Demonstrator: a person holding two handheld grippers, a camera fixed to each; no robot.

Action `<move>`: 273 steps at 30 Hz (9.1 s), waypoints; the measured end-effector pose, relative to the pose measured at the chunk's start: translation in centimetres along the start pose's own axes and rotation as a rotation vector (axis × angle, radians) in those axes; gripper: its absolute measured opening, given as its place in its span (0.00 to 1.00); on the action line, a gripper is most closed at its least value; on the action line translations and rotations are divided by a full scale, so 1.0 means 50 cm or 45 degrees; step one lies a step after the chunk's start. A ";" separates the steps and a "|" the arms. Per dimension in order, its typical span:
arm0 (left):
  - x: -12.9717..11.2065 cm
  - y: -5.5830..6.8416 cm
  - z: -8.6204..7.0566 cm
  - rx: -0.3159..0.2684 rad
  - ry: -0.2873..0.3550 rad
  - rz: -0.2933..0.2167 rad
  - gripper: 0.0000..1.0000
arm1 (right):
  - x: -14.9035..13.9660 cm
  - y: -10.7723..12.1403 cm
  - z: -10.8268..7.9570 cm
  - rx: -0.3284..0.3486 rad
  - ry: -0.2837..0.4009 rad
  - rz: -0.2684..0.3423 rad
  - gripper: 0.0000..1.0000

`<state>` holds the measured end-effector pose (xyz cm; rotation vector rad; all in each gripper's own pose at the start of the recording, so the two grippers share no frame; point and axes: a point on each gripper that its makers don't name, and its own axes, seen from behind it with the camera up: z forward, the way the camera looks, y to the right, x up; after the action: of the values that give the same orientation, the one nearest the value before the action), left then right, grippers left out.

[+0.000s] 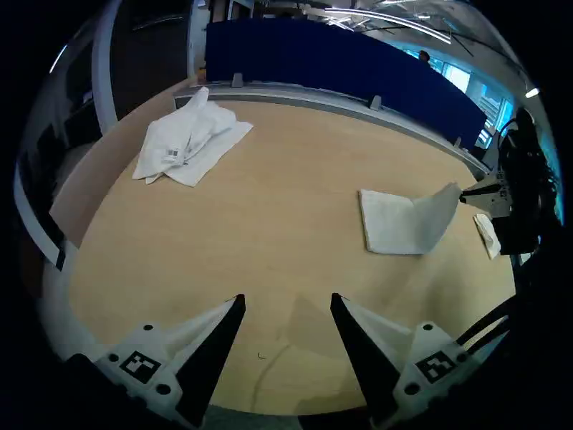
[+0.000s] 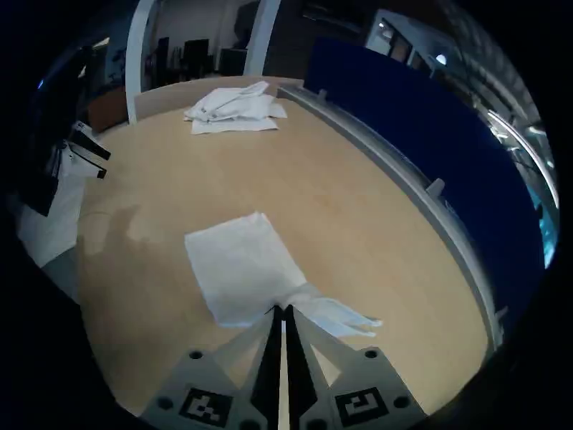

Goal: Fold towel

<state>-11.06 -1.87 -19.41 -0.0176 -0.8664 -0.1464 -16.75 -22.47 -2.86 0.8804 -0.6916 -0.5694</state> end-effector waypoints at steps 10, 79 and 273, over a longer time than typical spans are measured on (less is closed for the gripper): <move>-0.002 -0.014 -0.039 0.010 0.023 -0.017 0.88 | 0.055 -0.046 0.047 0.070 0.025 -0.075 0.03; -0.049 -0.043 -0.099 0.082 0.050 -0.122 0.88 | -0.086 -0.174 0.157 0.181 -0.145 0.039 0.64; 0.121 0.264 -0.009 -0.133 0.068 0.257 0.88 | -0.710 0.437 -0.411 -0.566 -0.325 0.702 0.06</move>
<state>-5.07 10.42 -14.51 -0.1975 -0.7981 -0.0024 -20.92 23.79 -4.59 0.1814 -0.9502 -0.3163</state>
